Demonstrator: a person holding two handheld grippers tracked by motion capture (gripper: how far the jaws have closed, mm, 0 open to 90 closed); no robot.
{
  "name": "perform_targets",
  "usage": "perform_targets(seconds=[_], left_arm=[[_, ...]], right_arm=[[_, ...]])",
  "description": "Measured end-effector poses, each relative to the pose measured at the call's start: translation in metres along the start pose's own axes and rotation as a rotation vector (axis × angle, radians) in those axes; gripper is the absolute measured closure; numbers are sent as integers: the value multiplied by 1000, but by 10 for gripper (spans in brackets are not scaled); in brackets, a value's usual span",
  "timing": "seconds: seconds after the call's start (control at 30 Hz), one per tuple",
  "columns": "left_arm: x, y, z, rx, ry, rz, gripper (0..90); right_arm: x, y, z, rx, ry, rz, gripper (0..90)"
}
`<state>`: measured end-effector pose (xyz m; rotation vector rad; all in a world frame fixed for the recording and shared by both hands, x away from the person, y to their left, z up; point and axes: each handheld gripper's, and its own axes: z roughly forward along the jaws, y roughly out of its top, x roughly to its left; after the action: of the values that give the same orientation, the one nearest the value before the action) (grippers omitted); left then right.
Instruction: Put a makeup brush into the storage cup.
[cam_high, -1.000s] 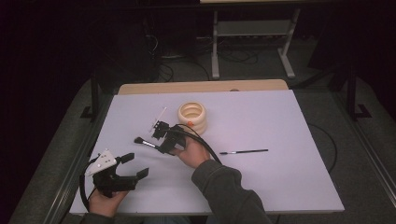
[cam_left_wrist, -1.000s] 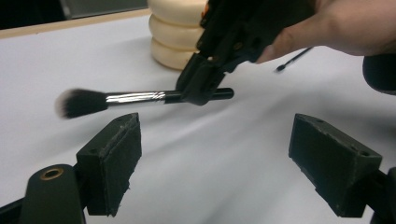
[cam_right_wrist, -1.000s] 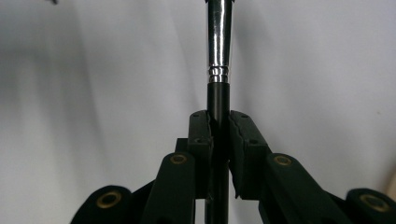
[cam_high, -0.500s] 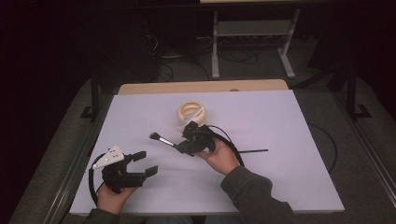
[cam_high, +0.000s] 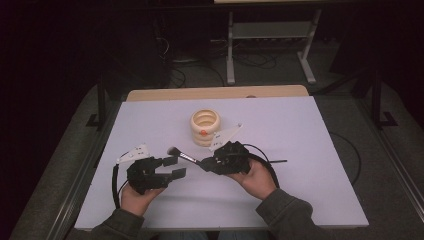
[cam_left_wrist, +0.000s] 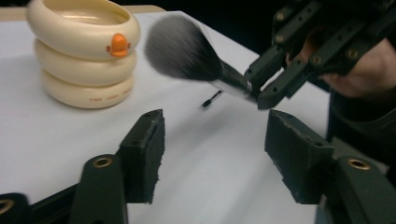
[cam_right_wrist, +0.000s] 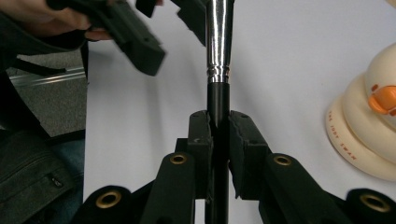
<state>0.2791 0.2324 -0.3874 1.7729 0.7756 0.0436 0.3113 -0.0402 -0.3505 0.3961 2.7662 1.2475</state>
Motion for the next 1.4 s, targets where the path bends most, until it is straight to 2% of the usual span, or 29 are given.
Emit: perform_targets(seconds=[0.17, 0.2, 0.23, 0.3, 0.33, 0.37, 0.4, 0.43, 0.53, 0.63, 0.67, 0.73, 0.77, 0.8, 0.83, 0.93, 0.97, 1.03, 1.07, 1.17, 1.3, 1.33, 1.4], left_arm=[[0, 2, 2, 6, -38, -21, 457], [-1, 2, 3, 3, -44, -30, 471], [0, 3, 3, 13, -49, -22, 485], [1, 4, 5, 16, -64, -38, 510], [0, 5, 6, 16, -68, -42, 522], [0, 5, 6, 18, -74, -43, 540], [1, 6, 7, 23, -77, -42, 562], [1, 6, 8, 26, -81, -43, 584], [4, 6, 9, 40, -102, -54, 651], [6, 6, 9, 37, -152, -84, 711], [7, 6, 9, 36, -167, -87, 726], [8, 7, 10, 37, -206, -94, 756], [6, 8, 10, 42, -206, -93, 766], [6, 9, 10, 54, -204, -71, 767], [4, 9, 10, 54, -203, -73, 769], [4, 11, 8, 69, -199, -51, 771], [3, 12, 8, 75, -194, -49, 772], [1, 14, 8, 94, -179, -26, 772], [0, 15, 7, 102, -168, -12, 773], [-4, 21, 6, 132, -133, 30, 773], [-10, 28, 7, 188, -94, 88, 773], [-12, 29, 8, 200, -87, 99, 773], [-14, 32, 9, 220, -83, 119, 773]], right_arm=[[5, -7, 4, 7, 2, -19, 787], [4, -9, 4, 1, 2, -37, 787], [6, -10, 5, -4, 13, -15, 787], [6, -13, 6, -8, 8, -38, 787], [7, -13, 6, -7, 12, -35, 787], [9, -14, 7, -5, 11, -34, 786], [8, -15, 8, -5, 5, -57, 786], [10, -16, 9, -16, 5, -45, 787], [11, -18, 10, -20, 2, -63, 787], [11, -20, 11, -15, 6, -73, 786], [12, -21, 11, -16, 13, -57, 787], [13, -22, 13, -13, 18, -70, 787], [14, -22, 15, -6, 18, -73, 787], [14, -23, 16, -6, 23, -77, 788], [13, -23, 17, -9, 26, -89, 787], [13, -24, 18, -13, 43, -84, 787], [12, -24, 19, -14, 42, -104, 785], [14, -23, 21, -17, 60, -59, 769], [12, -23, 23, -11, 64, -68, 737], [10, -23, 27, 17, 75, -42, 648], [9, -19, 28, 22, 62, -46, 621], [10, -17, 28, 24, 65, -31, 621], [10, -14, 28, 29, 56, -38, 623]])
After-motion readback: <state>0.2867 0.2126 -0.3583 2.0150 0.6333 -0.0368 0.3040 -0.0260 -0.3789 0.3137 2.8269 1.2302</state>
